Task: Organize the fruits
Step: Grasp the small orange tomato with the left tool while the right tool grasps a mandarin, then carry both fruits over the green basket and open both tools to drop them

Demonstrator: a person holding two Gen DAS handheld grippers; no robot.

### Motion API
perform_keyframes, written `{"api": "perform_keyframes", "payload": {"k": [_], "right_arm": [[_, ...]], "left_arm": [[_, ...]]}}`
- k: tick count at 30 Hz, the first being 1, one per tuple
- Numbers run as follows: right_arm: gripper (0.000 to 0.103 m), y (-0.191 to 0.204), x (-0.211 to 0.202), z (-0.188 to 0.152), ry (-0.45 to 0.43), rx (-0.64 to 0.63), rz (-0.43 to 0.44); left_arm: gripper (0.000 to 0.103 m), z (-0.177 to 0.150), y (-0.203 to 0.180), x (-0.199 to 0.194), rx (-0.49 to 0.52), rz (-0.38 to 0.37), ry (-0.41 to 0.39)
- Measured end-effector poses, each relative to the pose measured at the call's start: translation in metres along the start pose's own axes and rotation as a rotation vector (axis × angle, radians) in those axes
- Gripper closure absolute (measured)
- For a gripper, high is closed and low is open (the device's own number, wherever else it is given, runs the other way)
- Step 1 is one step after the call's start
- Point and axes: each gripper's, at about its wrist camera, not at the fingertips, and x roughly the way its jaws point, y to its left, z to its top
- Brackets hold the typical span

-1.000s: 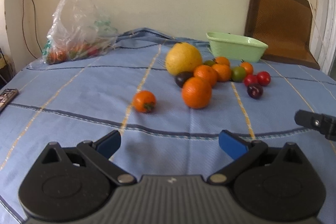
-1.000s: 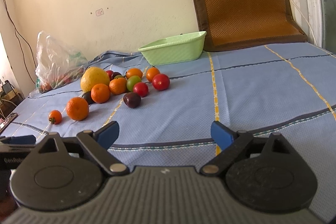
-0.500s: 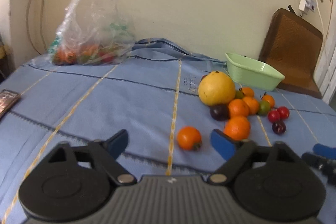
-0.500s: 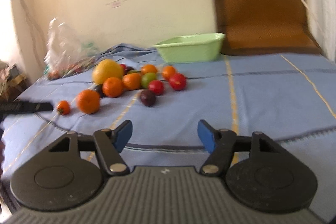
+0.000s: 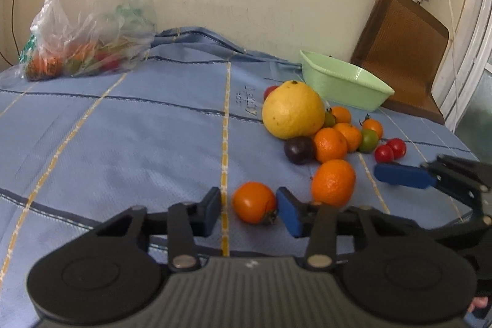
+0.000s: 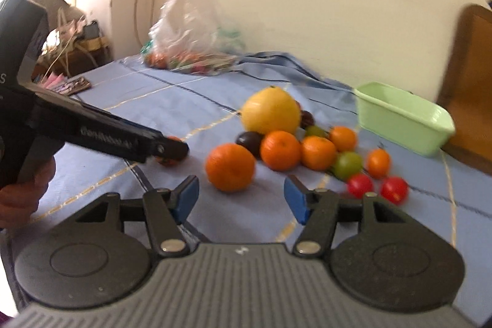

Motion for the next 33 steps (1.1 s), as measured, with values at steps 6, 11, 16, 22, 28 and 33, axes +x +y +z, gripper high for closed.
{"api": "perform_keyframes", "payload": {"k": [6, 11, 16, 22, 28, 33], "right_arm": [[0.048, 0.005, 0.026, 0.005, 0.038, -0.054, -0.001], [0.059, 0.0, 0.022, 0.003, 0.027, -0.02, 0.052], [0.059, -0.02, -0.007, 0.001, -0.03, 0.024, 0.042], [0.059, -0.089, -0.025, 0.018, -0.088, 0.071, -0.11], [0.059, -0.173, -0.01, 0.051, -0.096, 0.169, -0.233], [0.059, -0.212, 0.026, 0.062, -0.064, 0.179, -0.233]], "left_arm": [[0.072, -0.002, 0.0, -0.003, -0.019, -0.011, -0.003], [0.073, 0.007, -0.016, -0.007, -0.008, -0.063, 0.005], [0.073, 0.038, -0.055, -0.001, 0.044, -0.112, -0.009], [0.072, 0.109, -0.113, 0.049, 0.111, -0.148, -0.038], [0.072, 0.179, -0.136, 0.146, 0.035, -0.151, 0.046], [0.072, 0.199, -0.134, 0.207, -0.01, -0.128, 0.131]]}}
